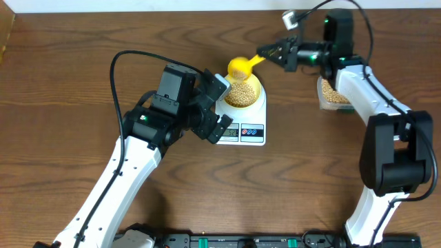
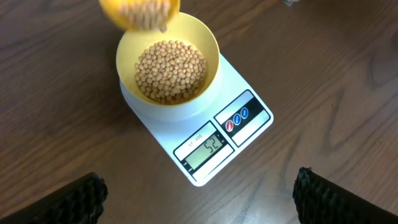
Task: Scoop item into bowl and weigh 50g on scale
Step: 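Move the empty scoop with the right gripper right, above the tub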
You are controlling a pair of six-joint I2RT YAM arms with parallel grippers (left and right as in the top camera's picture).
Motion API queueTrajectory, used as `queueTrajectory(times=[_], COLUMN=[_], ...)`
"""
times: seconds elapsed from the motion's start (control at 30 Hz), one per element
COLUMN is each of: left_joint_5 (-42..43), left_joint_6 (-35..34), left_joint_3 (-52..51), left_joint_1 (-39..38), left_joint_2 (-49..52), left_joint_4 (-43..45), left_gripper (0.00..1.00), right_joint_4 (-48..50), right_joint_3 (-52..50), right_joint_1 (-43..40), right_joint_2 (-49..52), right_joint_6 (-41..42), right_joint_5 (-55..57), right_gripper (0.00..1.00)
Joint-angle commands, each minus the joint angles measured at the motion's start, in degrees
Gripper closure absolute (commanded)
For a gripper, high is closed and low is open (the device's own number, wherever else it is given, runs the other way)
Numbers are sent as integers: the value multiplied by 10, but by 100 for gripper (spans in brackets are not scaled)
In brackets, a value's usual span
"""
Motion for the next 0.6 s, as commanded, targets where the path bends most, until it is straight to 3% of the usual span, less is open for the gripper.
queueTrajectory(times=[0.0,0.57], left_joint_5=[5,5], left_joint_6=[10,10], left_joint_3=[-4,-4], left_joint_1=[1,1], left_joint_2=[4,4], left_joint_4=[0,0], left_gripper=[2,2], right_joint_4=[26,35], right_joint_3=[1,1], right_joint_1=[-37,-212], right_joint_2=[4,-2], right_joint_6=[114,178], right_joint_5=[-37,-79], right_gripper=[99,99])
